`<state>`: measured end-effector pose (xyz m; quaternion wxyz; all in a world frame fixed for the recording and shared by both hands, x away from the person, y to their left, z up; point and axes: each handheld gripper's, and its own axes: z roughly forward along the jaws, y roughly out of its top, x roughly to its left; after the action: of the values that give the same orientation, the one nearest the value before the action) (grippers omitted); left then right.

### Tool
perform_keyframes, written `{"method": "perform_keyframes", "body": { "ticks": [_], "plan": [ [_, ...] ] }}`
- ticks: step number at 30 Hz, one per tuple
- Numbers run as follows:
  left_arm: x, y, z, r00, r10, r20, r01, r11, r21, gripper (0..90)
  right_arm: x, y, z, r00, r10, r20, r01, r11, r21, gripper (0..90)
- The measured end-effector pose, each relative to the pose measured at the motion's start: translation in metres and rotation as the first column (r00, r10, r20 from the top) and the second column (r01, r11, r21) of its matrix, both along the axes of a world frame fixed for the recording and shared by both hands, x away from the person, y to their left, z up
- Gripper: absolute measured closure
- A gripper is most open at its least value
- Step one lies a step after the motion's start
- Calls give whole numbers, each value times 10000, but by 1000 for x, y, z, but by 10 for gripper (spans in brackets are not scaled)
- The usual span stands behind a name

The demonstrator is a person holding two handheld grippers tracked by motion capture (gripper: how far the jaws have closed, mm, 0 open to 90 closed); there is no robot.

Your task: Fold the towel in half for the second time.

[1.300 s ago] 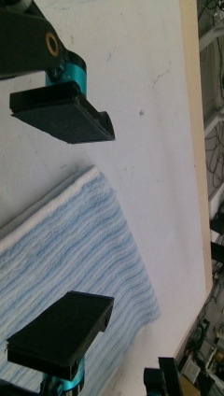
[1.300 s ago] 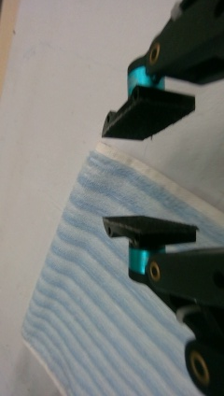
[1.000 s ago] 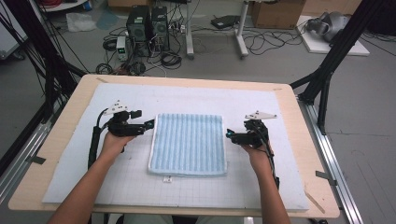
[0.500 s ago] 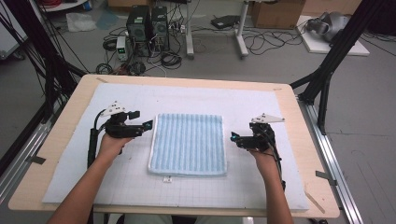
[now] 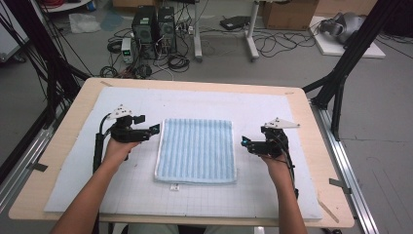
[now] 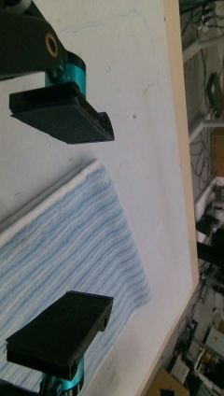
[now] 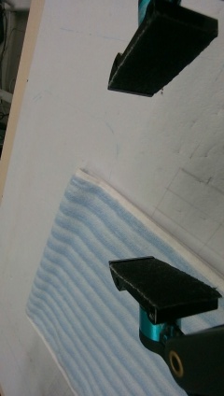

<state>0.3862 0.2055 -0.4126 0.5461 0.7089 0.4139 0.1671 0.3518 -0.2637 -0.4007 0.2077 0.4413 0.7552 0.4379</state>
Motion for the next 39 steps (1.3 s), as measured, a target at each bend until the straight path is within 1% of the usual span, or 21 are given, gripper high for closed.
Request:
{"method": "perform_keyframes", "body": {
  "ticks": [1,2,3,4,6,7,9,10,13,15,16,18,19,22,23,26,30,31,32,36,39],
  "plan": [
    [2,1,-1,10000,15,-80,-15,10000,20,177,0,0,0,10000,-3,-16,3,10000,32,114],
    [5,1,-3,9996,64,-265,-61,9999,99,177,0,0,0,10000,-5,-13,5,10000,20,114],
    [8,1,-5,9989,188,-421,-176,9994,305,177,0,0,0,10000,21,20,-21,10000,-5,113],
    [11,1,-6,9978,397,-540,-378,9987,354,182,0,0,-1,10000,29,-16,-29,10000,-6,114],
    [17,1,-7,9965,541,-632,-518,9979,382,196,1,1,-1,10000,75,-37,-75,10000,-52,114],
    [20,1,-7,9960,575,-683,-545,9975,450,196,0,1,-1,9999,92,-104,-92,10000,-1,114],
    [26,-2,-8,9950,698,-719,-656,9961,598,204,0,3,-1,9998,151,-96,-151,9999,-25,114],
    [29,-3,-8,9939,753,-801,-696,9950,720,215,0,3,-1,9998,200,-91,-200,9998,-41,114],
    [42,-5,-9,9906,832,-1088,-744,9938,824,253,-1,4,-1,9996,283,-85,-283,9996,-2,113],
    [48,-7,-10,9891,959,-1120,-874,9931,788,256,-1,4,-1,9995,294,-90,-293,9996,49,114],
    [53,-8,-10,9877,983,-1212,-882,9924,864,257,-1,4,-1,9995,286,-128,-285,9995,95,114],
    [59,-12,-12,9872,996,-1245,-868,9908,1040,260,0,3,-1,9994,307,-157,-304,9993,210,113],
    [61,-14,-13,9869,975,-1289,-843,9910,1044,263,0,2,-1,9994,303,-143,-300,9993,230,114],
    [71,-20,-18,9851,1041,-1366,-852,9868,1378,279,0,2,-1,9994,301,-178,-296,9992,261,113],
    [73,-21,-20,9845,1060,-1399,-860,9861,1423,283,0,2,-1,9994,307,-179,-302,9992,278,114],
    [79,-26,-27,9834,941,-1549,-675,9833,1689,304,0,2,-2,9993,319,-179,-313,9990,315,114],
    [81,-29,-34,9818,762,-1739,-452,9835,1753,357,0,1,-3,9993,305,-235,-298,9991,301,113],
    [81,-30,-34,9822,729,-1729,-420,9834,1764,365,0,1,-4,9992,297,-250,-289,9991,313,114],
    [81,-31,-35,9835,655,-1689,-333,9818,1871,376,0,1,-4,9992,300,-253,-292,9991,305,114],
    [80,-35,-37,9865,448,-1572,-114,9782,2075,415,0,1,-5,9992,285,-286,-276,9992,303,114],
    [80,-38,-39,9873,197,-1577,201,9689,2467,461,1,2,-6,9989,271,-375,-260,9993,279,113]
  ]
}}
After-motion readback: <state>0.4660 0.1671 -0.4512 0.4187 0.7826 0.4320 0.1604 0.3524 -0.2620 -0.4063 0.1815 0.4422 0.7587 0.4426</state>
